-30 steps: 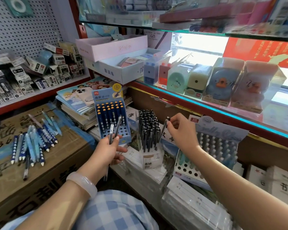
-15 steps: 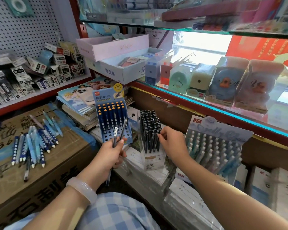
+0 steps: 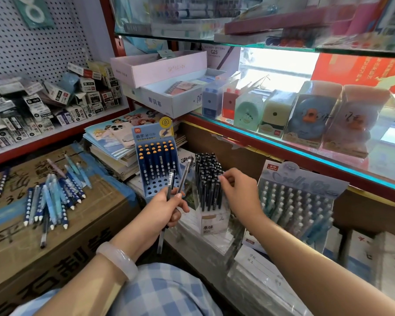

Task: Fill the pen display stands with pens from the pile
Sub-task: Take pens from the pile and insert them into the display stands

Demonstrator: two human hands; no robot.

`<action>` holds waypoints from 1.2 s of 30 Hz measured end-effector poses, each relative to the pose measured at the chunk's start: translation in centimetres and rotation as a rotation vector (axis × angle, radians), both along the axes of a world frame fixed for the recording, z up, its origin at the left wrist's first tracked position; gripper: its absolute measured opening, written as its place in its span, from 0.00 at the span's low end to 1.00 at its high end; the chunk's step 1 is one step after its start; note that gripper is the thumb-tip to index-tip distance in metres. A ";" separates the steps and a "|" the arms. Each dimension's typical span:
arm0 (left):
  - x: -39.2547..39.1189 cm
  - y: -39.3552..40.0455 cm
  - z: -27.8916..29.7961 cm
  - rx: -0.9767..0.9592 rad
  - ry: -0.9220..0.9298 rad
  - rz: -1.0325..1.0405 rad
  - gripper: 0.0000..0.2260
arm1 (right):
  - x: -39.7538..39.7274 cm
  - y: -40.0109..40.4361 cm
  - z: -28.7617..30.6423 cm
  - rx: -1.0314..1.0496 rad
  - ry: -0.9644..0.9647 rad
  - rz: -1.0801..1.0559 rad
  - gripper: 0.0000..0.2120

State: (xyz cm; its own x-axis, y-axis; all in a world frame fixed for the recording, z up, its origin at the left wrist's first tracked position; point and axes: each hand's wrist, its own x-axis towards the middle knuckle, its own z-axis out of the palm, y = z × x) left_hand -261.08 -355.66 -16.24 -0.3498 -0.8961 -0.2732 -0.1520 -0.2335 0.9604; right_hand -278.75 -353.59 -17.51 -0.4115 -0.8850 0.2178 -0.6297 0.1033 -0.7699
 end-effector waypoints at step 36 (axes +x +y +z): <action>1.8 -0.9 -0.8 -0.011 -0.116 0.236 0.08 | 0.7 -0.1 -1.5 -0.065 -0.075 0.054 0.02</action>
